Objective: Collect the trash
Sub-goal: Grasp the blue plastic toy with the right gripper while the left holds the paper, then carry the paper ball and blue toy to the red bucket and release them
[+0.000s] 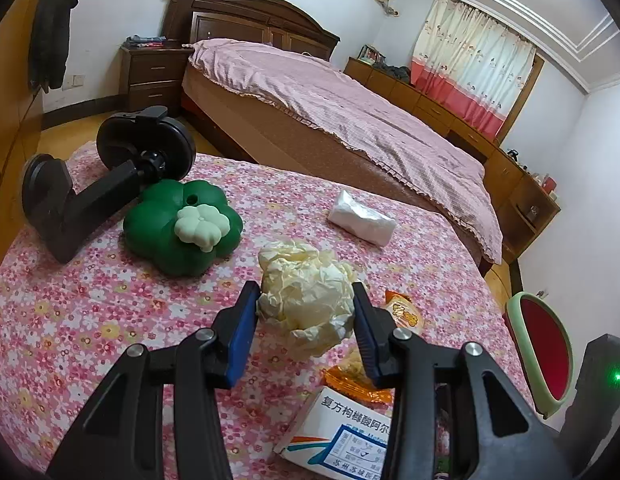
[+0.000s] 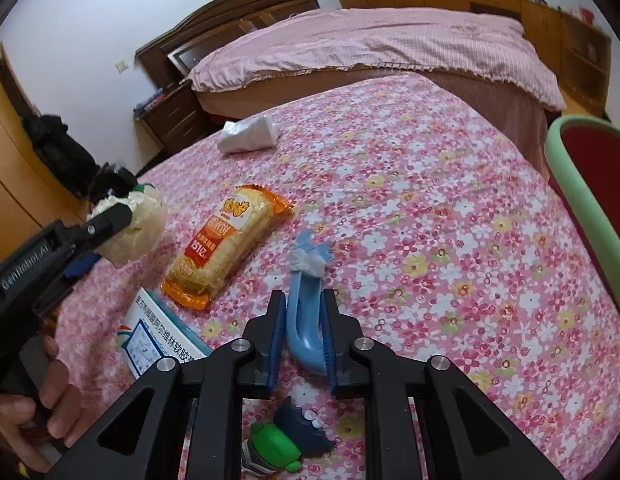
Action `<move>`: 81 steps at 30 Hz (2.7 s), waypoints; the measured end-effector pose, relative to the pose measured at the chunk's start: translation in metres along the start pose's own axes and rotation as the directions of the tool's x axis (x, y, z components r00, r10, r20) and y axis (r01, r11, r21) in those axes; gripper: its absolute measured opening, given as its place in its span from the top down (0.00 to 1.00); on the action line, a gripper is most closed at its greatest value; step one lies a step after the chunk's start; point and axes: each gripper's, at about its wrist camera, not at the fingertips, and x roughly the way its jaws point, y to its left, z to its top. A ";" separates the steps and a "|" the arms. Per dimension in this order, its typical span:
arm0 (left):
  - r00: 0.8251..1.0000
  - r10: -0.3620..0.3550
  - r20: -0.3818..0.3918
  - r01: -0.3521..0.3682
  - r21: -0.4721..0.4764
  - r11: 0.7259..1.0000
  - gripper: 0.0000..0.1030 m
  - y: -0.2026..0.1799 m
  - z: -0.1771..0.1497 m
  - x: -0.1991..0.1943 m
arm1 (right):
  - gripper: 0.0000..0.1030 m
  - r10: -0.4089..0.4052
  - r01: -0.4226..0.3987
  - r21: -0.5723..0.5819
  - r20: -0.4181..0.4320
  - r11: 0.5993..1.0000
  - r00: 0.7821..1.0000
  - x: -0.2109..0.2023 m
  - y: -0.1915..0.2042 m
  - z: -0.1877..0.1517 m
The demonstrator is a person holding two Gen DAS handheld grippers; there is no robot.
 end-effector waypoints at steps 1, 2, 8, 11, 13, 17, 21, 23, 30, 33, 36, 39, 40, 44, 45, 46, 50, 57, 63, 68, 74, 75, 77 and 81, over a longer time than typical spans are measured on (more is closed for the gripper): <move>1.000 -0.002 0.000 0.002 0.000 1.000 0.56 0.000 0.000 0.000 | 0.84 0.008 -0.008 0.007 0.004 1.000 1.000 -0.002 -0.002 0.000; 1.000 -0.004 0.000 0.004 0.000 1.000 0.56 0.000 0.000 0.000 | 0.84 0.013 -0.013 0.013 0.011 1.000 1.000 -0.004 -0.003 -0.001; 1.000 -0.015 0.014 0.015 0.002 1.000 0.56 -0.001 0.000 -0.004 | 0.84 0.033 -0.035 0.039 0.065 0.999 0.997 -0.026 -0.010 -0.003; 1.000 -0.023 0.018 0.023 0.005 1.000 0.56 -0.002 0.000 -0.005 | 0.84 0.034 -0.038 0.048 0.096 0.998 0.995 -0.041 -0.015 -0.004; 0.999 -0.029 0.020 0.029 0.011 1.000 0.56 -0.004 0.000 -0.006 | 0.84 0.028 -0.035 0.055 0.120 0.998 0.992 -0.053 -0.019 -0.005; 0.999 -0.047 0.023 0.046 0.031 0.998 0.56 -0.012 -0.002 -0.009 | 0.84 0.022 -0.035 0.081 0.158 0.996 0.987 -0.074 -0.032 -0.006; 0.996 -0.081 0.027 0.079 0.074 0.994 0.56 -0.025 -0.003 -0.014 | 0.84 0.012 -0.035 0.114 0.201 0.993 0.980 -0.097 -0.047 -0.010; 0.995 -0.098 0.030 0.095 0.098 0.991 0.56 -0.033 -0.004 -0.017 | 0.84 0.004 -0.036 0.136 0.225 0.990 0.974 -0.110 -0.058 -0.013; 0.990 -0.144 0.004 0.141 0.168 0.976 0.56 -0.070 -0.012 -0.026 | 0.84 -0.038 -0.032 0.223 0.302 0.974 0.952 -0.149 -0.098 -0.019; 0.985 -0.174 -0.012 0.173 0.196 0.965 0.56 -0.091 -0.018 -0.032 | 0.84 -0.051 -0.039 0.264 0.327 0.964 0.944 -0.161 -0.116 -0.021; 0.981 -0.193 -0.022 0.193 0.224 0.955 0.56 -0.110 -0.025 -0.035 | 0.84 -0.060 -0.047 0.292 0.345 0.955 0.937 -0.169 -0.132 -0.024; 0.975 -0.217 -0.043 0.221 0.245 0.944 0.56 -0.131 -0.032 -0.038 | 0.84 -0.067 -0.053 0.318 0.354 0.946 0.933 -0.176 -0.148 -0.027; 0.973 -0.226 -0.053 0.232 0.250 0.940 0.56 -0.138 -0.035 -0.037 | 0.84 -0.068 -0.058 0.330 0.357 0.942 0.932 -0.179 -0.153 -0.028; 0.964 -0.249 -0.090 0.265 0.271 0.925 0.56 -0.165 -0.042 -0.033 | 0.84 -0.063 -0.083 0.368 0.367 0.926 0.928 -0.185 -0.175 -0.031; 0.962 -0.255 -0.100 0.273 0.276 0.921 0.56 -0.173 -0.043 -0.031 | 0.84 -0.063 -0.087 0.375 0.369 0.923 0.927 -0.186 -0.180 -0.032; 0.959 -0.261 -0.109 0.281 0.281 0.918 0.56 -0.179 -0.045 -0.030 | 0.84 -0.062 -0.091 0.379 0.372 0.921 0.926 -0.188 -0.184 -0.033; 0.953 -0.268 -0.144 0.301 0.315 0.900 0.56 -0.207 -0.054 -0.020 | 0.84 -0.057 -0.109 0.394 0.388 0.913 0.920 -0.195 -0.199 -0.036; 0.937 -0.280 -0.210 0.341 0.375 0.862 0.56 -0.262 -0.069 0.003 | 0.84 -0.071 -0.125 0.418 0.422 0.900 0.904 -0.209 -0.225 -0.034; 0.919 -0.294 -0.263 0.381 0.401 0.833 0.56 -0.296 -0.082 0.026 | 0.84 -0.087 -0.118 0.436 0.421 0.892 0.903 -0.210 -0.241 -0.033; 0.916 -0.269 -0.297 0.381 0.442 0.812 0.56 -0.317 -0.093 0.047 | 0.84 -0.101 -0.120 0.458 0.428 0.881 0.898 -0.209 -0.257 -0.034; 0.915 -0.238 -0.326 0.373 0.458 0.807 0.55 -0.329 -0.105 0.069 | 0.84 -0.083 -0.150 0.481 0.429 0.864 0.899 -0.206 -0.271 -0.034; 0.915 -0.234 -0.328 0.372 0.464 0.804 0.55 -0.331 -0.106 0.072 | 0.84 -0.088 -0.144 0.479 0.428 0.866 0.900 -0.206 -0.272 -0.033; 0.916 -0.229 -0.328 0.370 0.476 0.797 0.52 -0.334 -0.109 0.074 | 0.84 -0.091 -0.137 0.475 0.426 0.869 0.900 -0.205 -0.274 -0.031; 0.913 -0.233 -0.334 0.378 0.484 0.789 0.48 -0.336 -0.112 0.077 | 0.84 -0.098 -0.124 0.473 0.417 0.872 0.904 -0.198 -0.275 -0.025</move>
